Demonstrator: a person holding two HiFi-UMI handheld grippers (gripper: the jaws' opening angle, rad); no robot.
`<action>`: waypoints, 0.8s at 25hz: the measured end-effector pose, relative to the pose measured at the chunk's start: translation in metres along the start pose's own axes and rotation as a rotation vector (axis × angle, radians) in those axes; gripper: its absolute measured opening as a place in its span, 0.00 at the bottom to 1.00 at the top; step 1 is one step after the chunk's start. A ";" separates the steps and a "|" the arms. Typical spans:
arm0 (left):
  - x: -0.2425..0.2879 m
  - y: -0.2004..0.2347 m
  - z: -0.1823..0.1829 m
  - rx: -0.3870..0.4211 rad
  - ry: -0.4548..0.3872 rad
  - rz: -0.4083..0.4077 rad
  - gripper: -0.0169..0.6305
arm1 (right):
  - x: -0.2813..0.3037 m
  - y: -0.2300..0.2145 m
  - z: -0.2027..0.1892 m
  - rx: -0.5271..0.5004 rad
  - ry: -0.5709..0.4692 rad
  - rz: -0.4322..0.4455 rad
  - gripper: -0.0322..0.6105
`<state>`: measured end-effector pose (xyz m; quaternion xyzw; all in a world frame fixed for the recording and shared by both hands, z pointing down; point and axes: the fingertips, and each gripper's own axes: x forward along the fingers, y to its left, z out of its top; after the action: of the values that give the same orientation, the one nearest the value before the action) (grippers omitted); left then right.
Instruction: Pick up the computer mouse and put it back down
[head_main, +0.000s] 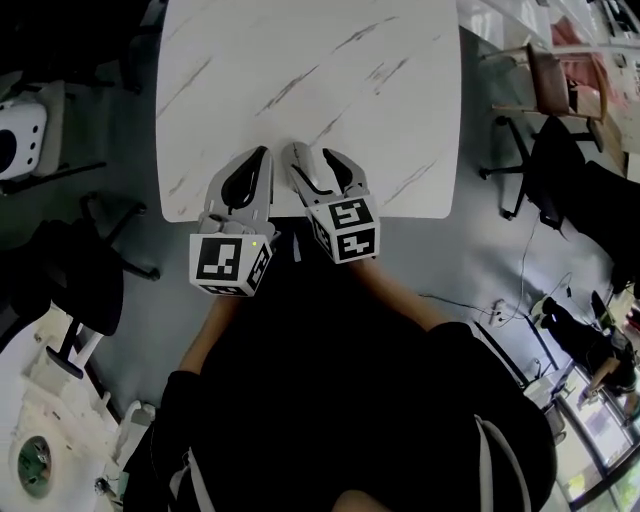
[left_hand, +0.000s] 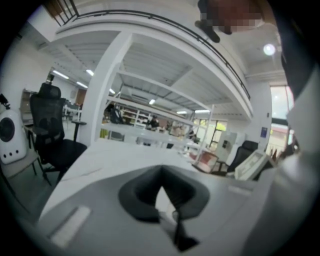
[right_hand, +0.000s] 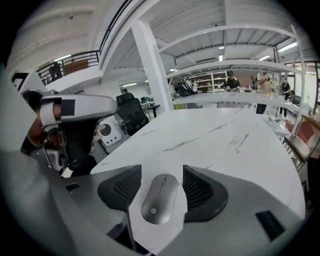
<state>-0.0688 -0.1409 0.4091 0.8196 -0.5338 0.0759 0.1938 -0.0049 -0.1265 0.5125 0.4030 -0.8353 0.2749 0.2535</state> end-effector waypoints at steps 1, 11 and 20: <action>0.001 0.001 -0.002 -0.004 0.007 -0.007 0.04 | 0.003 -0.001 -0.003 0.002 0.015 -0.011 0.40; 0.004 0.014 -0.016 -0.033 0.045 -0.055 0.04 | 0.027 0.000 -0.037 0.017 0.172 -0.096 0.43; -0.002 0.029 -0.026 -0.064 0.061 -0.056 0.04 | 0.048 0.002 -0.058 0.010 0.257 -0.152 0.45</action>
<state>-0.0938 -0.1387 0.4391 0.8250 -0.5064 0.0784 0.2381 -0.0213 -0.1122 0.5843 0.4276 -0.7617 0.3084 0.3766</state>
